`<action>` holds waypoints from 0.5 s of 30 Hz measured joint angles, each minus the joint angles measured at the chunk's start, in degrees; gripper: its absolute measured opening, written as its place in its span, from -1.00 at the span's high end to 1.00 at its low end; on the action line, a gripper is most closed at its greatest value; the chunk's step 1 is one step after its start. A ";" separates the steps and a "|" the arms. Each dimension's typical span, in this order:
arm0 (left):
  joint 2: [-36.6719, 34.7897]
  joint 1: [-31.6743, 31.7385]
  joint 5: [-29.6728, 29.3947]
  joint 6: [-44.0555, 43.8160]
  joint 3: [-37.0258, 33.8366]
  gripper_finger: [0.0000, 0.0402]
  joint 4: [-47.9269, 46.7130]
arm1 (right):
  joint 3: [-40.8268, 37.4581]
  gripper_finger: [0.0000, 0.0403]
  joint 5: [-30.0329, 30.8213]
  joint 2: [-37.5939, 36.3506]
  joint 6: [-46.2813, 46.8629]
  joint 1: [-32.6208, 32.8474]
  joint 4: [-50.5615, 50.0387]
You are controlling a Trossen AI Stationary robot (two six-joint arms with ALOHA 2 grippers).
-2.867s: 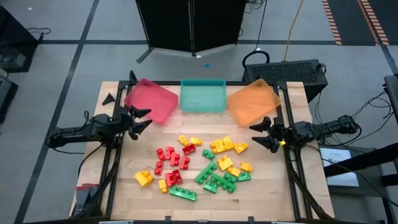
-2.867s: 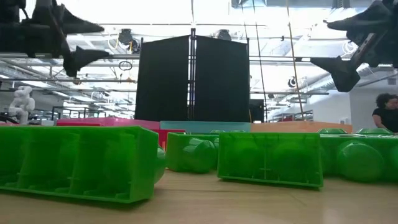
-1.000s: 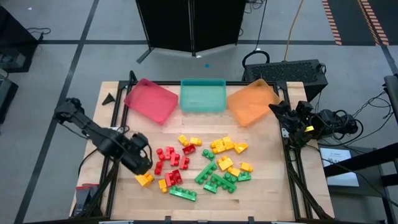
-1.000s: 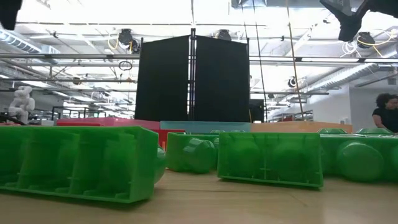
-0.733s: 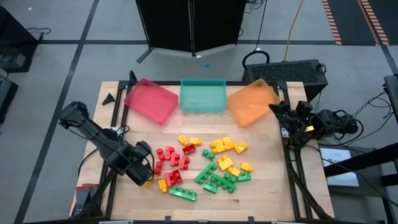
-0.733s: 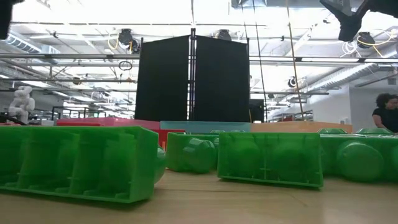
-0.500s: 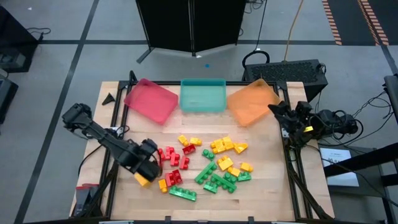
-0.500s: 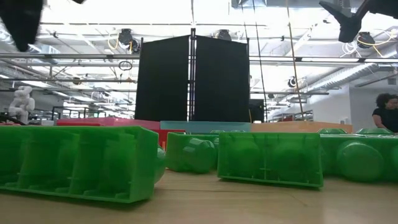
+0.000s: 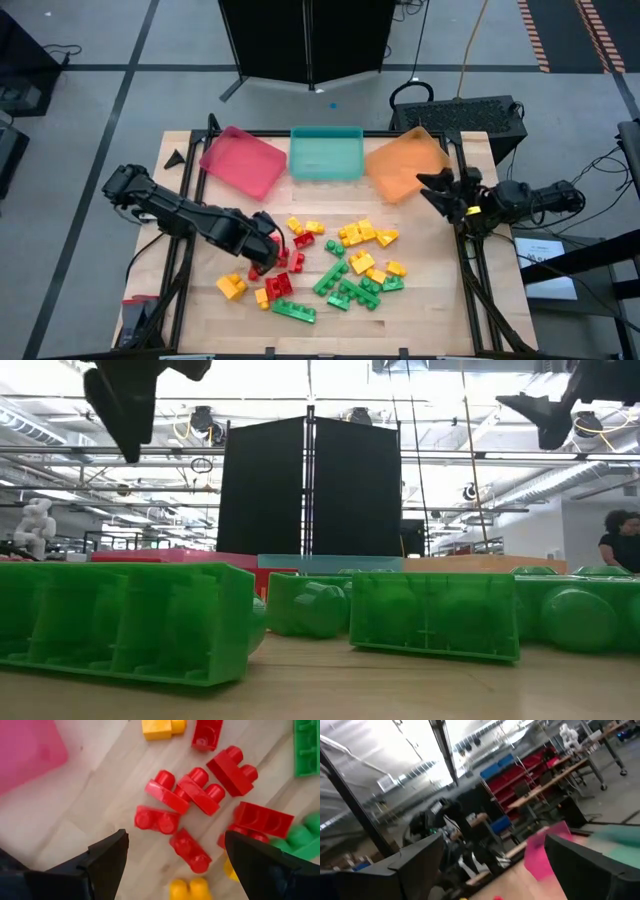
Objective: Sort blocks
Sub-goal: Put the red game piece into the red bin
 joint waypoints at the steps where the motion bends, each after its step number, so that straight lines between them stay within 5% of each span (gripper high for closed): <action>1: 0.00 0.29 -0.19 1.37 0.00 -0.65 0.09 | -0.02 -0.70 -0.01 0.81 0.00 0.00 0.00; 7: -0.01 2.66 -3.46 4.65 0.00 -0.65 0.09 | -0.02 -0.70 -0.13 3.33 0.02 0.00 0.00; 15: -0.03 7.93 -9.64 -11.47 -0.58 -0.65 0.15 | -0.02 -0.70 -0.17 3.58 0.02 0.00 -0.03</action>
